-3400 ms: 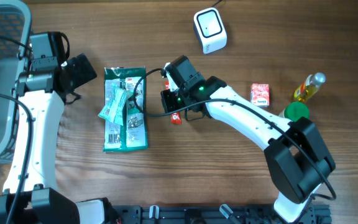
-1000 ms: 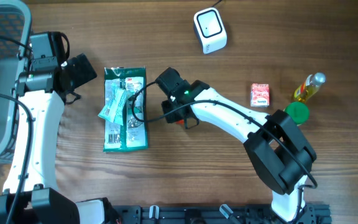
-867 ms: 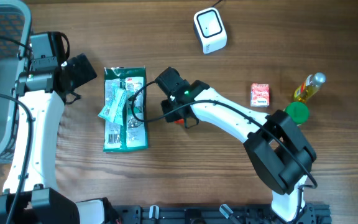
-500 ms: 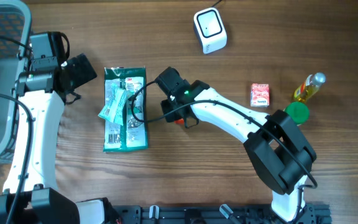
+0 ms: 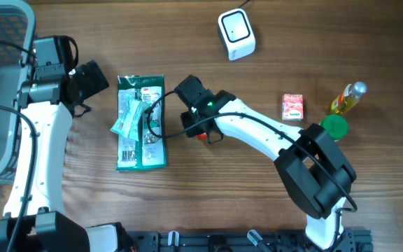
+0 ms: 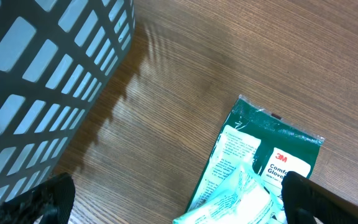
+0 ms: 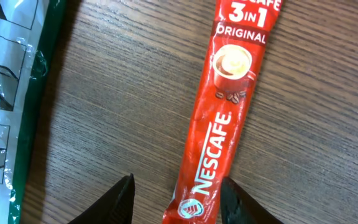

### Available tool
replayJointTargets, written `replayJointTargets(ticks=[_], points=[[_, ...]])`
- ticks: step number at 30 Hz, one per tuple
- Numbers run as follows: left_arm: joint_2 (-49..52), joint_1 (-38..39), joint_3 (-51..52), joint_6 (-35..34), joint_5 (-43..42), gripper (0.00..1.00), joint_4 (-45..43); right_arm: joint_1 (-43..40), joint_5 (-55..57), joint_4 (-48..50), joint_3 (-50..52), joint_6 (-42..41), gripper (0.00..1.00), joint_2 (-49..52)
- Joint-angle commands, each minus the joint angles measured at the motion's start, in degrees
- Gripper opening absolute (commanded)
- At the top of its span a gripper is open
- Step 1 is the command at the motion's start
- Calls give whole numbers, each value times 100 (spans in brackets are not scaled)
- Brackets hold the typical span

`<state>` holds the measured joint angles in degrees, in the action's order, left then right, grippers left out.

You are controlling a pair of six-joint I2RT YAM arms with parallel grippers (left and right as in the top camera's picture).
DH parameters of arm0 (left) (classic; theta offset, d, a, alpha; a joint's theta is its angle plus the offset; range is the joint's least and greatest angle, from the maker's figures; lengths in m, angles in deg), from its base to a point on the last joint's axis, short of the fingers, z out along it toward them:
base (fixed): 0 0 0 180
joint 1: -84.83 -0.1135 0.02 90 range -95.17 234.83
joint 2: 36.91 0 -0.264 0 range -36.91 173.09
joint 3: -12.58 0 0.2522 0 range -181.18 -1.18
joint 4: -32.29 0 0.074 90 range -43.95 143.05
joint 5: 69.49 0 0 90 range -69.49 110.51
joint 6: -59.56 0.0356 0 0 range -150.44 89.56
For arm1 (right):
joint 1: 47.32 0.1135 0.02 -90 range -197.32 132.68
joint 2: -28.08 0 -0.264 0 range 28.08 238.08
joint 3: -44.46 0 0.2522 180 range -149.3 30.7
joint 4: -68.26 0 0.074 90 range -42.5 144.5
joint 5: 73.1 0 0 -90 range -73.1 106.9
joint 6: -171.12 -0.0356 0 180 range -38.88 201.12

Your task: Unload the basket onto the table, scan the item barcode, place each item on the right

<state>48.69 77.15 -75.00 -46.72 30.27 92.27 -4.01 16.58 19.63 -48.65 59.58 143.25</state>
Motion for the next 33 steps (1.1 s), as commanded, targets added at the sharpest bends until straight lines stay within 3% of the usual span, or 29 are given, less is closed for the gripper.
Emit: replayJointTargets(ticks=[1, 11, 13, 28, 31, 33], points=[[-11, -33, -33, -70, 11, 100, -17, -9, 72, 74, -79, 33, 45, -11], [-11, -33, -33, -70, 11, 100, -15, -9, 50, -68, -79, 9, 43, -9], [-11, -33, -33, -70, 11, 100, -17, -9, 173, -114, -79, 7, 38, -9], [-11, -33, -33, -70, 11, 100, -17, -9, 501, -197, -79, -166, 38, 352], [-11, -33, -33, -70, 11, 100, -15, -9, 426, -186, -79, -295, 31, 466], [-11, -33, -33, -70, 11, 100, -15, -9, 396, -184, -76, -310, 21, 487]])
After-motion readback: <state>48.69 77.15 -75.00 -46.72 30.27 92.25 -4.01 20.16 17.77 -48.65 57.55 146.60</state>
